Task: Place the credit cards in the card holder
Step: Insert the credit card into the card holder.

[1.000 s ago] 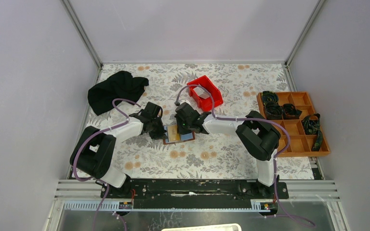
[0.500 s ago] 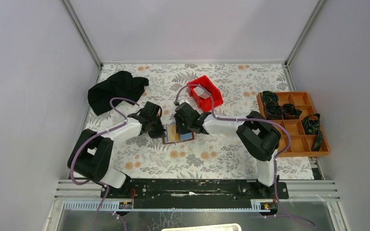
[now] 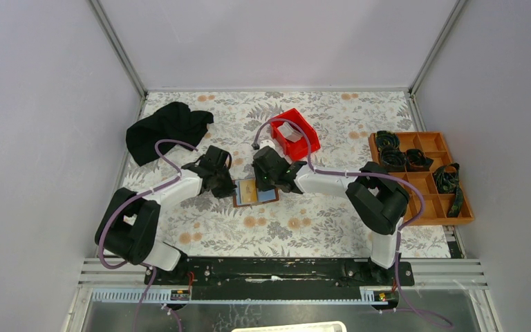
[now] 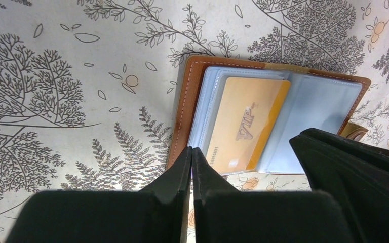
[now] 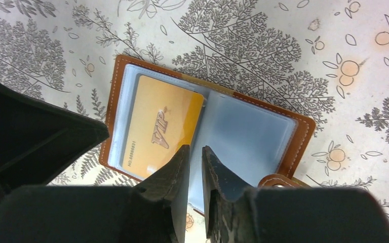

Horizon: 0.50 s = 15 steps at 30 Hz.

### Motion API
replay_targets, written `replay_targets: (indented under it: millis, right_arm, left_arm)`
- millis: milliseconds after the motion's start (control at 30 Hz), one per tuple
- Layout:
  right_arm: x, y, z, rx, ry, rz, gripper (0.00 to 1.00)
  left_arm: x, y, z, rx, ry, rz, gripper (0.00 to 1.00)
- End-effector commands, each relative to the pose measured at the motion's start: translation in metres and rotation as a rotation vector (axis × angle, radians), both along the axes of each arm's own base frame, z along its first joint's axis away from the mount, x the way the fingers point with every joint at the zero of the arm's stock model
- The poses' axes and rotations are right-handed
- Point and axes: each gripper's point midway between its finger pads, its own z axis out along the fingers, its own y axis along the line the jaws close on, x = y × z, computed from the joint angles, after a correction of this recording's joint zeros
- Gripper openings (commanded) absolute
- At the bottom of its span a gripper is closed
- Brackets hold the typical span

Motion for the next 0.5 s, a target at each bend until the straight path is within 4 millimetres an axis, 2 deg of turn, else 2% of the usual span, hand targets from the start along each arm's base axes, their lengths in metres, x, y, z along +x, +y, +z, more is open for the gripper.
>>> replay_targets:
  millis: [0,467]
  right_arm:
    - [0.006,0.001,0.012,-0.026,-0.040,-0.003,0.21]
    - [0.004,0.009,-0.009,-0.121,-0.003,0.049,0.15]
  left_arm:
    - [-0.002,0.009,-0.004,0.047,-0.002,0.000,0.05]
    - [-0.011,0.012,-0.024,0.070,0.052,-0.019,0.00]
